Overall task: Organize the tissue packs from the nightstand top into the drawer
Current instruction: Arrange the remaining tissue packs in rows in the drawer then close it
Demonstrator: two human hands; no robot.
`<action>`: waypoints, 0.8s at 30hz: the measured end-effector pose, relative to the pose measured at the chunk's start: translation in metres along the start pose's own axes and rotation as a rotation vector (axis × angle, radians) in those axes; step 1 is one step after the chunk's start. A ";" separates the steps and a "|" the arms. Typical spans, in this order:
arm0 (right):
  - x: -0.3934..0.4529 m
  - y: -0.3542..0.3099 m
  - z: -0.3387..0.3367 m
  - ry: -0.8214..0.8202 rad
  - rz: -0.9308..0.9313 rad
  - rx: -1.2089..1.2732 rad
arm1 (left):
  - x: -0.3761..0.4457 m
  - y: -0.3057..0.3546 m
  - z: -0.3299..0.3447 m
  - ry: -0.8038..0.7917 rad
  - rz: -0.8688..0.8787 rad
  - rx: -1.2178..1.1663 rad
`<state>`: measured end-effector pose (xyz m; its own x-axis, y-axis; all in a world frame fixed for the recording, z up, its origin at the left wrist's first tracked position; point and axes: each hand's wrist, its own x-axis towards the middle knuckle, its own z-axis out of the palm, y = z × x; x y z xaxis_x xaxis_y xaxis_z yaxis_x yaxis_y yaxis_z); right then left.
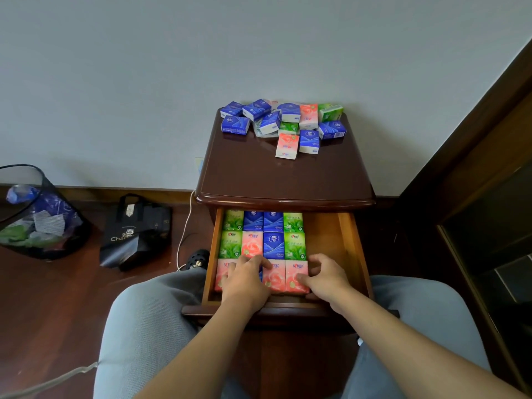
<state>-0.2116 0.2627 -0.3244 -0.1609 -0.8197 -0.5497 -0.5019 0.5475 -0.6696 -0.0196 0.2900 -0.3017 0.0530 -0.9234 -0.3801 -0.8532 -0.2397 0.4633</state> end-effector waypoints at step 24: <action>0.006 -0.081 -0.052 0.459 -0.613 -0.089 | 0.044 0.045 -0.069 0.456 0.260 -0.239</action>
<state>-0.2164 0.2045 -0.2471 -0.1586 -0.9705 0.1818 -0.6782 -0.0268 -0.7344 -0.0194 0.2183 -0.2423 0.1203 -0.9843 0.1293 -0.7298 0.0006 0.6836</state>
